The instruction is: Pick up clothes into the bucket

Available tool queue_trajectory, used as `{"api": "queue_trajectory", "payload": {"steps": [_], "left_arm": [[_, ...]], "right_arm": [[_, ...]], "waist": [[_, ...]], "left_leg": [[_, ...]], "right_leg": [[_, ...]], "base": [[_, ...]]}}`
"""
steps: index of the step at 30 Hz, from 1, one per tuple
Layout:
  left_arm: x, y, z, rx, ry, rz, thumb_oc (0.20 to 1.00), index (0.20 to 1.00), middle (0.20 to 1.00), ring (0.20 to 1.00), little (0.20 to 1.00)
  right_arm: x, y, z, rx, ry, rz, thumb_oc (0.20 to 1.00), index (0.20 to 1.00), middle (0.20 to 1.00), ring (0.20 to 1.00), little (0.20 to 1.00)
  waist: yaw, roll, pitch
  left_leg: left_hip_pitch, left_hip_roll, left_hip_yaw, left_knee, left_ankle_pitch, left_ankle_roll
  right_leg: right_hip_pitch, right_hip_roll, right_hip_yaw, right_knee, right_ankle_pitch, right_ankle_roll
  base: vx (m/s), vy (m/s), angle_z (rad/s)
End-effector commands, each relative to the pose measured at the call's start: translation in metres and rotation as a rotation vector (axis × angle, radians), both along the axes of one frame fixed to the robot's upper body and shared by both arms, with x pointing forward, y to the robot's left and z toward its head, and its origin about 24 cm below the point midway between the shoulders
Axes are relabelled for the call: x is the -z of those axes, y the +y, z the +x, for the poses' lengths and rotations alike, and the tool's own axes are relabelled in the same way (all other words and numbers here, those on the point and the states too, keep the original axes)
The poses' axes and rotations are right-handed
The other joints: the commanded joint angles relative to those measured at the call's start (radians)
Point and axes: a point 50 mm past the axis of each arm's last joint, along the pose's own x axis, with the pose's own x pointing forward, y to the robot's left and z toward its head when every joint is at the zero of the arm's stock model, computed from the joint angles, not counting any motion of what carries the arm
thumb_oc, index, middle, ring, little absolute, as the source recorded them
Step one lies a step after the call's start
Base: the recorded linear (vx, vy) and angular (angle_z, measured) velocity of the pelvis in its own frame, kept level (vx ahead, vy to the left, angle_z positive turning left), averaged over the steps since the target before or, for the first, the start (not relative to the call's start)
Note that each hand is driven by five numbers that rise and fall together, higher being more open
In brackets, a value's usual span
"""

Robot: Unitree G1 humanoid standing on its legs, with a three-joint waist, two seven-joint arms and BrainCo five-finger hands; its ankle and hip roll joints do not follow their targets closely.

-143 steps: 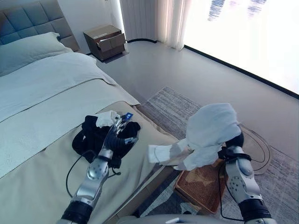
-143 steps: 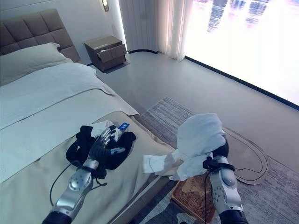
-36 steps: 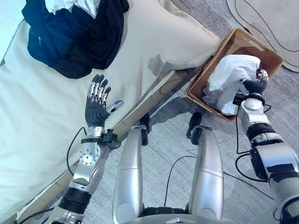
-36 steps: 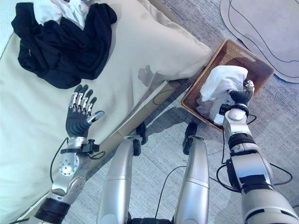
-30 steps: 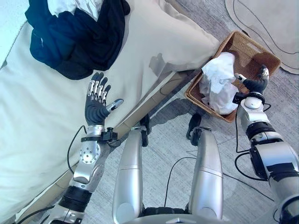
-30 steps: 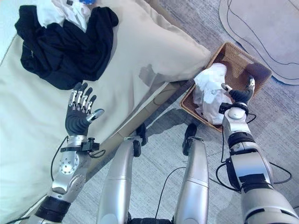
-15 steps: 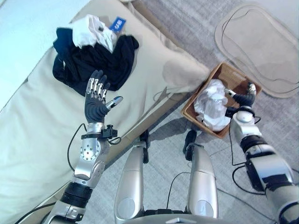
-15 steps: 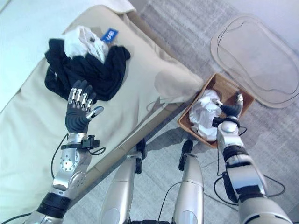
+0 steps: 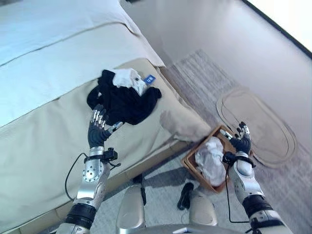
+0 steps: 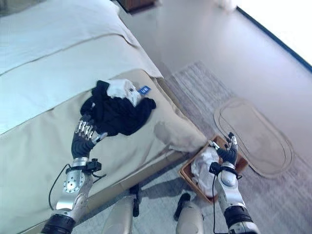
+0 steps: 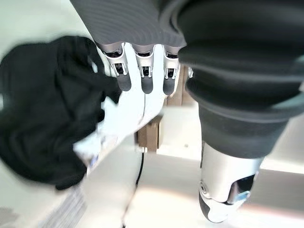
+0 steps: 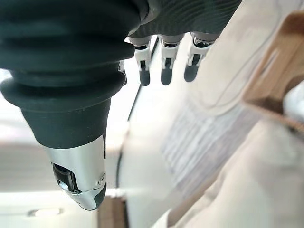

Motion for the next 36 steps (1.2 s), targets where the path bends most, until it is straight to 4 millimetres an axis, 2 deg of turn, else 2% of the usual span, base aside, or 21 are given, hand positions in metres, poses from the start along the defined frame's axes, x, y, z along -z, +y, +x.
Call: {"api": "queue_trajectory", "payload": {"steps": [1, 5, 8, 9, 11, 13, 14, 15, 16, 17, 18, 20, 21, 22, 23, 24, 26, 27, 28, 29, 36], "left_arm": [[-0.022, 0.007, -0.001, 0.014, -0.093, 0.181, 1.000, 1.000, 1.000, 1.000, 1.000], [-0.015, 0.017, -0.005, -0.020, -0.045, 0.242, 1.000, 1.000, 1.000, 1.000, 1.000], [-0.012, 0.021, -0.006, -0.049, -0.027, 0.264, 1.000, 1.000, 1.000, 1.000, 1.000], [-0.012, 0.026, -0.007, -0.074, -0.020, 0.274, 1.000, 1.000, 1.000, 1.000, 1.000], [-0.012, 0.028, -0.009, -0.080, -0.020, 0.280, 1.000, 1.000, 1.000, 1.000, 1.000], [-0.010, 0.030, -0.011, -0.093, -0.011, 0.281, 1.000, 1.000, 1.000, 1.000, 1.000], [-0.007, 0.034, -0.015, -0.110, 0.003, 0.265, 1.000, 1.000, 1.000, 1.000, 1.000], [-0.007, 0.034, -0.015, -0.109, 0.003, 0.265, 1.000, 1.000, 1.000, 1.000, 1.000], [-0.006, 0.036, -0.016, -0.121, 0.008, 0.258, 1.000, 1.000, 1.000, 1.000, 1.000], [-0.005, 0.040, -0.019, -0.133, 0.020, 0.271, 1.000, 1.000, 1.000, 1.000, 1.000], [-0.005, 0.040, -0.019, -0.133, 0.020, 0.272, 1.000, 1.000, 1.000, 1.000, 1.000], [-0.006, 0.040, -0.017, -0.145, 0.016, 0.296, 1.000, 1.000, 1.000, 1.000, 1.000], [-0.005, 0.040, -0.014, -0.169, 0.021, 0.302, 1.000, 1.000, 1.000, 1.000, 1.000], [-0.005, 0.040, -0.014, -0.170, 0.021, 0.301, 1.000, 1.000, 1.000, 1.000, 1.000], [-0.004, 0.043, -0.013, -0.205, 0.025, 0.297, 1.000, 1.000, 1.000, 1.000, 1.000], [-0.004, 0.043, -0.013, -0.206, 0.025, 0.297, 1.000, 1.000, 1.000, 1.000, 1.000], [-0.004, 0.045, -0.011, -0.241, 0.027, 0.337, 1.000, 1.000, 1.000, 1.000, 1.000], [-0.008, 0.045, -0.008, -0.251, 0.010, 0.365, 1.000, 1.000, 1.000, 1.000, 1.000], [-0.009, 0.045, -0.008, -0.252, 0.009, 0.366, 1.000, 1.000, 1.000, 1.000, 1.000], [-0.012, 0.049, -0.006, -0.289, 0.002, 0.416, 1.000, 1.000, 1.000, 1.000, 1.000], [-0.026, 0.055, 0.013, -0.372, -0.032, 0.489, 1.000, 1.000, 1.000, 1.000, 1.000]], "right_arm": [[-0.019, -0.003, 0.007, -0.015, -0.108, -0.012, 1.000, 1.000, 1.000, 1.000, 1.000], [-0.011, 0.005, 0.003, -0.039, -0.083, 0.016, 1.000, 1.000, 1.000, 1.000, 1.000], [-0.009, 0.010, 0.002, -0.063, -0.076, 0.024, 1.000, 1.000, 1.000, 1.000, 1.000], [-0.008, 0.018, 0.003, -0.103, -0.072, 0.030, 1.000, 1.000, 1.000, 1.000, 1.000], [-0.005, 0.019, 0.001, -0.115, -0.059, 0.027, 1.000, 1.000, 1.000, 1.000, 1.000], [0.001, 0.017, -0.005, -0.119, -0.038, 0.032, 1.000, 1.000, 1.000, 1.000, 1.000], [0.002, 0.015, -0.010, -0.129, -0.034, 0.031, 1.000, 1.000, 1.000, 1.000, 1.000], [0.001, 0.015, -0.010, -0.129, -0.035, 0.031, 1.000, 1.000, 1.000, 1.000, 1.000], [0.002, 0.014, -0.013, -0.132, -0.037, 0.036, 1.000, 1.000, 1.000, 1.000, 1.000], [0.000, 0.012, -0.016, -0.151, -0.046, 0.033, 1.000, 1.000, 1.000, 1.000, 1.000], [0.000, 0.012, -0.016, -0.151, -0.047, 0.033, 1.000, 1.000, 1.000, 1.000, 1.000], [-0.003, 0.008, -0.018, -0.153, -0.055, 0.021, 1.000, 1.000, 1.000, 1.000, 1.000], [-0.008, 0.006, -0.016, -0.140, -0.077, 0.009, 1.000, 1.000, 1.000, 1.000, 1.000], [-0.008, 0.006, -0.016, -0.139, -0.077, 0.009, 1.000, 1.000, 1.000, 1.000, 1.000], [-0.011, 0.006, -0.015, -0.138, -0.088, 0.007, 1.000, 1.000, 1.000, 1.000, 1.000], [-0.011, 0.006, -0.015, -0.139, -0.088, 0.007, 1.000, 1.000, 1.000, 1.000, 1.000], [-0.011, 0.010, -0.013, -0.145, -0.096, 0.016, 1.000, 1.000, 1.000, 1.000, 1.000], [-0.012, 0.014, -0.010, -0.148, -0.100, 0.030, 1.000, 1.000, 1.000, 1.000, 1.000], [-0.012, 0.014, -0.010, -0.148, -0.101, 0.030, 1.000, 1.000, 1.000, 1.000, 1.000], [-0.017, 0.022, -0.003, -0.169, -0.126, 0.041, 1.000, 1.000, 1.000, 1.000, 1.000], [-0.033, 0.040, 0.017, -0.211, -0.183, 0.047, 1.000, 1.000, 1.000, 1.000, 1.000]], "waist": [[-0.002, -0.023, -0.047], [0.009, -0.034, -0.099], [0.014, -0.040, -0.111], [0.029, -0.045, -0.116], [0.036, -0.048, -0.116], [0.039, -0.054, -0.118], [0.039, -0.057, -0.118], [0.038, -0.058, -0.121], [0.039, -0.062, -0.118], [0.047, -0.064, -0.105], [0.045, -0.064, -0.107], [0.057, -0.060, -0.084], [0.050, -0.048, -0.081], [0.048, -0.048, -0.082], [0.041, -0.032, -0.083], [0.042, -0.032, -0.083], [0.037, -0.029, -0.077], [0.035, -0.032, -0.063], [0.036, -0.034, -0.063], [0.037, -0.044, -0.033], [0.041, -0.073, 0.047]], "left_leg": [[0.055, 0.025, -0.025, -0.017, -0.028, -0.007], [0.114, -0.022, -0.006, -0.079, -0.035, 0.019], [0.134, -0.030, 0.002, -0.089, -0.041, 0.027], [0.147, -0.019, 0.021, -0.079, -0.049, 0.028], [0.155, -0.012, 0.028, -0.075, -0.053, 0.024], [0.159, 0.004, 0.028, -0.066, -0.053, 0.015], [0.159, 0.027, 0.031, -0.034, -0.067, 0.002], [0.155, 0.027, 0.030, -0.035, -0.063, 0.002], [0.135, 0.040, 0.024, 0.009, -0.065, -0.007], [0.103, 0.056, -0.007, 0.133, -0.096, -0.023], [0.098, 0.054, -0.008, 0.133, -0.093, -0.022], [0.065, 0.050, -0.089, 0.164, -0.061, -0.051], [0.036, 0.076, -0.139, 0.061, -0.010, -0.078], [0.038, 0.076, -0.140, 0.052, -0.005, -0.080], [0.039, 0.095, -0.151, -0.050, 0.031, -0.082], [0.043, 0.096, -0.149, -0.056, 0.034, -0.082], [0.038, 0.082, -0.134, -0.044, 0.021, -0.074], [0.021, 0.061, -0.119, -0.027, 0.009, -0.060], [0.020, 0.059, -0.118, -0.026, 0.008, -0.059], [0.003, 0.049, -0.097, -0.020, 0.002, -0.048], [-0.092, 0.043, -0.071, 0.012, 0.011, -0.035]], "right_leg": [[0.052, -0.047, 0.033, -0.172, 0.197, 0.093], [0.088, -0.080, 0.027, -0.193, 0.226, 0.118], [0.083, -0.086, 0.044, -0.182, 0.238, 0.125], [0.082, -0.087, 0.027, -0.179, 0.237, 0.123], [0.085, -0.086, 0.016, -0.184, 0.238, 0.123], [0.099, -0.067, 0.021, -0.201, 0.228, 0.122], [0.107, -0.048, 0.030, -0.208, 0.215, 0.116], [0.105, -0.048, 0.029, -0.212, 0.219, 0.115], [0.105, -0.035, 0.034, -0.216, 0.205, 0.106], [0.114, -0.009, 0.053, -0.215, 0.174, 0.080], [0.112, -0.009, 0.051, -0.217, 0.177, 0.079], [0.114, 0.004, 0.069, -0.212, 0.166, 0.073], [0.116, 0.005, 0.066, -0.222, 0.169, 0.087], [0.115, 0.006, 0.064, -0.223, 0.169, 0.087], [0.108, 0.007, 0.075, -0.220, 0.171, 0.098], [0.106, 0.006, 0.078, -0.220, 0.171, 0.098], [0.084, -0.016, 0.100, -0.206, 0.183, 0.107], [0.061, -0.043, 0.116, -0.200, 0.196, 0.107], [0.059, -0.045, 0.118, -0.199, 0.196, 0.108], [0.024, -0.064, 0.137, -0.195, 0.214, 0.113], [-0.079, -0.084, 0.152, -0.186, 0.238, 0.115]], "base": [[0.14, 0.134, 0.14], [0.12, 0.159, 0.08], [0.06, 0.064, -0.07], [0.04, 0.040, -0.18], [0.02, -0.004, -0.34], [0.03, -0.095, -0.36], [0.02, -0.106, -0.18], [0.00, -0.138, -0.18], [0.00, -0.147, -0.16], [-0.01, -0.146, -0.15], [0.00, -0.104, -0.19], [-0.03, 0.050, -0.25], [-0.01, 0.100, -0.23], [0.05, 0.198, -0.21], [0.03, 0.109, 0.01], [0.03, 0.237, -0.03], [0.00, 0.187, -0.15], [0.00, 0.132, -0.30], [-0.07, 0.228, -0.31], [-0.07, 0.107, -0.15], [-0.09, 0.088, -0.16]]}}
